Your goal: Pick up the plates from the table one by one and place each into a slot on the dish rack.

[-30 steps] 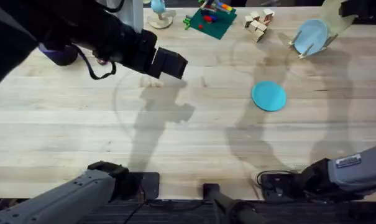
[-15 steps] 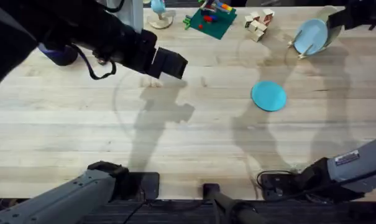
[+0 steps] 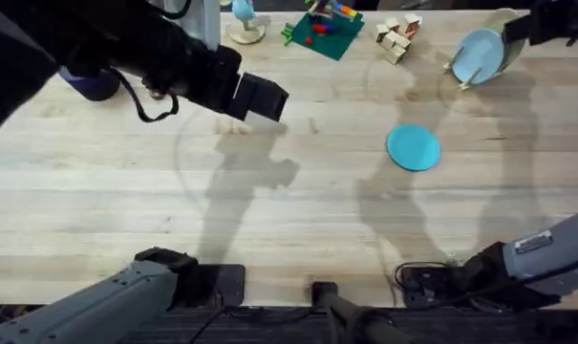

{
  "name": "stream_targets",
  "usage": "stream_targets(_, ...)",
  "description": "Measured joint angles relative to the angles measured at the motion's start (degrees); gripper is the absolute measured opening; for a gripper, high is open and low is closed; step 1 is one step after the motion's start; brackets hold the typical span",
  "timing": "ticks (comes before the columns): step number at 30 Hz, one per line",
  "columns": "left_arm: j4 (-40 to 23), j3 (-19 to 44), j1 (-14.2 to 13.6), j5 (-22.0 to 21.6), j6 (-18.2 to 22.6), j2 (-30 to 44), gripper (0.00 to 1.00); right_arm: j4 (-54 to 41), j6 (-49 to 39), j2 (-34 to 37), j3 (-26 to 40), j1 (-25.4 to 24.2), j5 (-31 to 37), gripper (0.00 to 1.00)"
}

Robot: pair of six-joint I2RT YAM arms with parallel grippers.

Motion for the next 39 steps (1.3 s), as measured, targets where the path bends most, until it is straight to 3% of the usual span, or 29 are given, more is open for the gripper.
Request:
stream_targets(4, 0.00, 0.00, 0.00, 0.00, 0.00, 0.00, 0.993, 0.00, 0.02, 0.02, 0.00, 0.00, 0.00, 0.046)
stream_targets(7, 0.00, 0.00, 0.00, 0.01, 0.00, 0.00, 0.995, 0.23, 0.00, 0.00, 0.00, 0.00, -0.01, 0.115)
stream_targets(27, 0.00, 0.00, 0.00, 0.00, -0.01, 0.00, 0.994, 0.02, 1.98, -0.94, 0.00, 0.00, 0.02, 0.200)
stream_targets(36, 0.91, 0.00, 0.00, -0.01, -0.02, 0.00, 0.993, -9.41, 3.91, -15.13, 0.20, 0.00, 0.00, 0.451)
stream_targets(37, 1.36, 0.00, 0.00, -0.01, -0.01, 0.00, 0.994, -11.21, 4.68, -16.81, 0.31, 0.00, -0.02, 0.509)
stream_targets(39, 2.58, 0.00, 0.00, -0.01, 0.00, 0.00, 0.995, -14.78, 6.10, -19.53, 0.44, 0.00, -0.02, 0.786)
